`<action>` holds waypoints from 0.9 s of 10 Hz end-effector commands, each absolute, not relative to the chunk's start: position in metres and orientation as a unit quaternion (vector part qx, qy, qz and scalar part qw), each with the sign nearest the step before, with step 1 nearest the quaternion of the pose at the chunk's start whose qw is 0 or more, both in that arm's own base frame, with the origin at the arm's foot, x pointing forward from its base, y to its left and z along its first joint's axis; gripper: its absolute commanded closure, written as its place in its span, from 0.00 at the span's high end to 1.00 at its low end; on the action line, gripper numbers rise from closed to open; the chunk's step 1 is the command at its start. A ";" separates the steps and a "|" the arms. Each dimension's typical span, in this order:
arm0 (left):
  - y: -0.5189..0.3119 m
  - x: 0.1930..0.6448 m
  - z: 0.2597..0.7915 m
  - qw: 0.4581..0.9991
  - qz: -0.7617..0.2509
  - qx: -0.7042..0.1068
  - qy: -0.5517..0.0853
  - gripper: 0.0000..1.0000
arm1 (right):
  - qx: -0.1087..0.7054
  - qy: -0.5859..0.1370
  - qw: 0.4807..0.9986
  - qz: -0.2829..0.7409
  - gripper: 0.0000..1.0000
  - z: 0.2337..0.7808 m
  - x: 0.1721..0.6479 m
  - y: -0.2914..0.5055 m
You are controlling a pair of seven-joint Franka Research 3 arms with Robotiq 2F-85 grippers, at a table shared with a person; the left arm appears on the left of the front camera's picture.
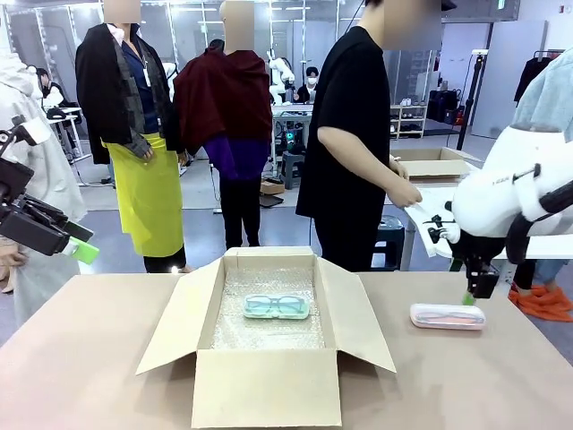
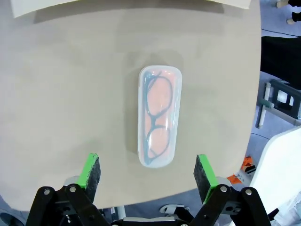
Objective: Pack the glasses set securely to prepare it for shipping.
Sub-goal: Put the Glasses case from the right side of the table into the Package Box.
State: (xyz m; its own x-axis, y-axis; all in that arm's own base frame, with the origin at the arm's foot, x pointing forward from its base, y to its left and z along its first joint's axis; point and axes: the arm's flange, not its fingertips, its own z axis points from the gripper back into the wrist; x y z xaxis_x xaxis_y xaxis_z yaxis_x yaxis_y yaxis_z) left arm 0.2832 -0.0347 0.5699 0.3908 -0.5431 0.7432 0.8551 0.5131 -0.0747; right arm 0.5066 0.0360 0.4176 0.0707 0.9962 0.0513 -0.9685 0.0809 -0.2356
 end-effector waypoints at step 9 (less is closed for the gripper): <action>-0.033 0.282 0.571 0.794 -0.442 -0.240 -0.340 1.00 | -0.016 -0.081 0.746 0.660 1.00 0.342 0.556 0.026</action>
